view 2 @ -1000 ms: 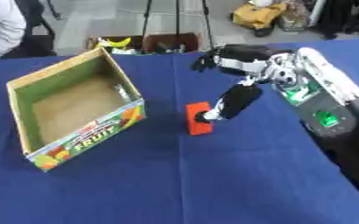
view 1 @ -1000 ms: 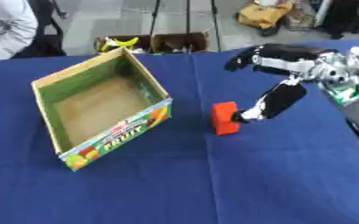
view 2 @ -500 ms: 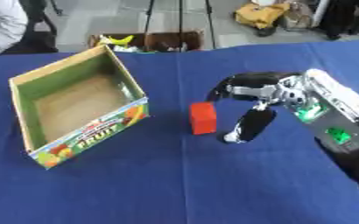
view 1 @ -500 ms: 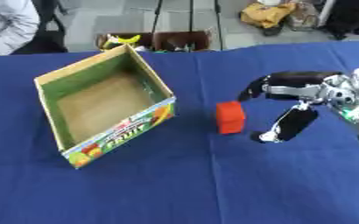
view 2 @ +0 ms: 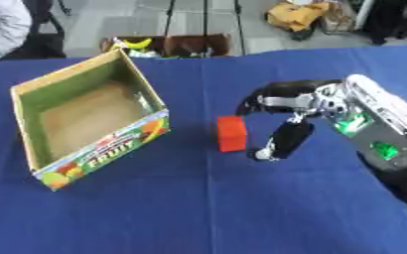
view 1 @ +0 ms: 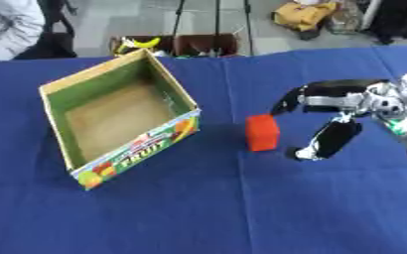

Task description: Pick up objects on the table and place them in the box.

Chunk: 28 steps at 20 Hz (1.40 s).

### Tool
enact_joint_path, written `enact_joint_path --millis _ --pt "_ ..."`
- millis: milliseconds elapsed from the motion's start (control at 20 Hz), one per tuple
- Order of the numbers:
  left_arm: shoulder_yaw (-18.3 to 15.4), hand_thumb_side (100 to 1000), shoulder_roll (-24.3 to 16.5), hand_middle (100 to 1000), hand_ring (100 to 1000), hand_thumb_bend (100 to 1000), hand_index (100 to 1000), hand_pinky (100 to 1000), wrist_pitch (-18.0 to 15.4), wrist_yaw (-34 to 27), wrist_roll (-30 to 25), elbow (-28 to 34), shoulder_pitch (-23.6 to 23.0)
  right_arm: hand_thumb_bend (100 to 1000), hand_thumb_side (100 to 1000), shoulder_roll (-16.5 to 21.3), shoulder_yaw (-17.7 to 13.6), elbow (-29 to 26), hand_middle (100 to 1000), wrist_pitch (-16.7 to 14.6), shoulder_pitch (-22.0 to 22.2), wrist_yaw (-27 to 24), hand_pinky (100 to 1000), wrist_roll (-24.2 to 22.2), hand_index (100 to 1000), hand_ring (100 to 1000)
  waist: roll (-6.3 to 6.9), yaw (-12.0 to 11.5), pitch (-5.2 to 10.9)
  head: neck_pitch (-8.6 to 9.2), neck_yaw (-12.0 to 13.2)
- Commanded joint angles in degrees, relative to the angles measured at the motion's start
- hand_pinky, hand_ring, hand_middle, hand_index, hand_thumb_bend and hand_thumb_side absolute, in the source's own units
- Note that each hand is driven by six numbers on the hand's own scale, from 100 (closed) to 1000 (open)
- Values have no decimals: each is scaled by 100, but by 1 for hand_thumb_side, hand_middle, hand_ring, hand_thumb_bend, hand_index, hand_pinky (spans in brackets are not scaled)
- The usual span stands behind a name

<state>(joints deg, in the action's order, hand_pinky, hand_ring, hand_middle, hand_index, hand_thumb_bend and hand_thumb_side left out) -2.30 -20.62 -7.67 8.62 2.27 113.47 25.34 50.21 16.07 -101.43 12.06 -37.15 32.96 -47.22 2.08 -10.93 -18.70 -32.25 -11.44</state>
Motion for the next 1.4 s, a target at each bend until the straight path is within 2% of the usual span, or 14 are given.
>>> enact_joint_path --millis 50,200,250,450,600,700,800,1000,1050,1400 --pt "-36 1000 -88 858 881 100 1000 743 4 -7 13 112 46 350 380 117 -216 -82 849 10 -107 154 819 224 921 900 -4 21 87 -10 4" --pt "-34 1000 -91 858 881 100 1000 743 5 -6 18 112 35 365 408 125 -351 -200 851 18 -132 217 821 382 922 901 -4 42 84 54 6" --pt "-31 1000 -95 859 881 100 1000 743 4 -4 14 112 39 371 418 117 -398 -235 852 25 -170 242 822 428 923 901 -5 43 90 94 -64" --pt "-21 1000 -104 859 881 100 1000 744 -10 2 1 112 56 389 446 31 -540 -244 853 57 -378 388 825 575 922 901 -23 5 120 219 -653" --pt "-16 1000 -106 859 881 100 1000 744 -11 2 -3 112 55 397 449 -19 -540 -191 856 38 -498 436 826 592 921 902 -25 -8 132 250 -810" --pt "-13 1000 -104 859 881 100 1000 745 -12 -2 -7 112 59 407 448 -62 -515 -122 858 24 -562 446 826 564 922 904 -24 -11 134 240 -764" --pt "-9 1000 -98 859 881 100 1000 745 -13 -5 -9 112 64 417 449 -112 -483 -19 859 15 -627 443 827 525 923 906 -19 -11 133 219 -599" --pt "-4 1000 -81 859 881 100 1000 744 -13 -14 -12 112 82 549 452 -225 -381 238 864 -32 -745 346 829 362 930 915 -10 -23 125 169 -295" --pt "-3 1000 -77 859 880 100 1000 744 -12 -17 -12 112 84 574 449 -262 -359 315 862 -41 -781 329 828 325 928 915 -10 -30 122 159 -271" --pt "8 1000 -51 859 880 100 1000 744 -7 -35 -22 112 97 568 430 -557 -192 895 861 -178 -1026 405 827 201 929 916 -14 -77 104 153 -248"
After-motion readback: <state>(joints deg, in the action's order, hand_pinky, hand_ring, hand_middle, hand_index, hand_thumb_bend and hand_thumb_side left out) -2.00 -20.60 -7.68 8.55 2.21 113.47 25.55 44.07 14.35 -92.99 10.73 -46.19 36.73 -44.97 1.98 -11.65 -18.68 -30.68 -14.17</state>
